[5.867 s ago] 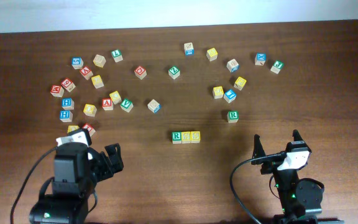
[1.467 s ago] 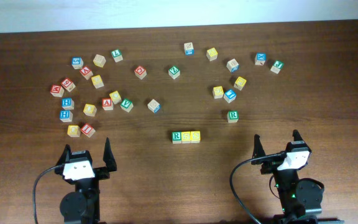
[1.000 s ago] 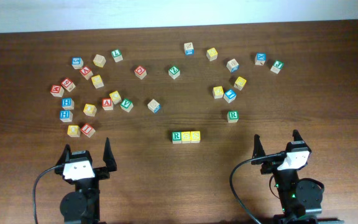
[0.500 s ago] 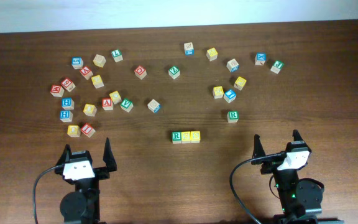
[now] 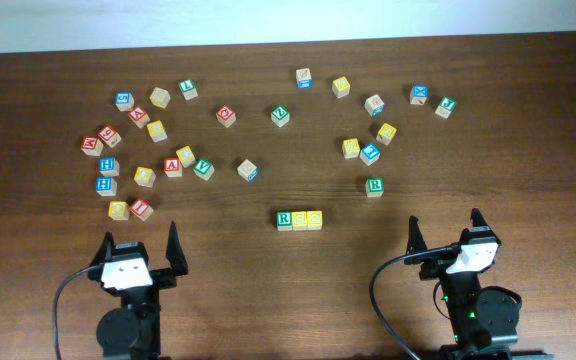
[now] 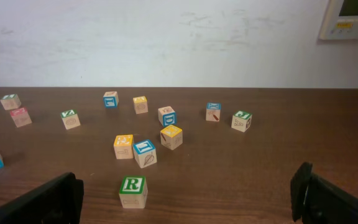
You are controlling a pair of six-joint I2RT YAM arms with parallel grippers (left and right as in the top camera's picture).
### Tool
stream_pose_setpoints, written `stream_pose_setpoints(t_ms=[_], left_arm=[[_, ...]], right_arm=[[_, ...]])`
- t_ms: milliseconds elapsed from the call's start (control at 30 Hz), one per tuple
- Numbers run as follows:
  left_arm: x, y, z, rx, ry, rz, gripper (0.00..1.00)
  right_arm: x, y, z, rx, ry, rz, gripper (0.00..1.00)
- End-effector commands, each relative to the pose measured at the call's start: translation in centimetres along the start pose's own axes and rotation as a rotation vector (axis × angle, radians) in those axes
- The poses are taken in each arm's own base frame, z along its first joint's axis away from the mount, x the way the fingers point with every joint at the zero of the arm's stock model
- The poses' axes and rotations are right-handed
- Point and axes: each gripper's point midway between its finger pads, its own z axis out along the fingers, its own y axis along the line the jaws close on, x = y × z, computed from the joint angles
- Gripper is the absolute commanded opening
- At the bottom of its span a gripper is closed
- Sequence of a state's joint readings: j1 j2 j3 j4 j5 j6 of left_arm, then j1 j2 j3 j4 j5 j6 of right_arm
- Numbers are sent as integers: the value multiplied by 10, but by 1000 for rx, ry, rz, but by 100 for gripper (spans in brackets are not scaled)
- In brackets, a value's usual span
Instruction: Spell out RSS
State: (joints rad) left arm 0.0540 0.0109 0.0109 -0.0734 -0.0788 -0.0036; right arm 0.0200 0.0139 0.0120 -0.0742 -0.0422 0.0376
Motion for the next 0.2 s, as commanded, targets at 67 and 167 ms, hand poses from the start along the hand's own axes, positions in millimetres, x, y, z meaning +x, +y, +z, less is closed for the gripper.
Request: stream_pose_setpoints(t_ms=[67,167], left_arm=[[1,0,0,4,3,12,99],[1,0,0,4,3,12,99]], right_arm=[[2,-3,0,16,0,-4,98],[2,-3,0,16,0,-4,98]])
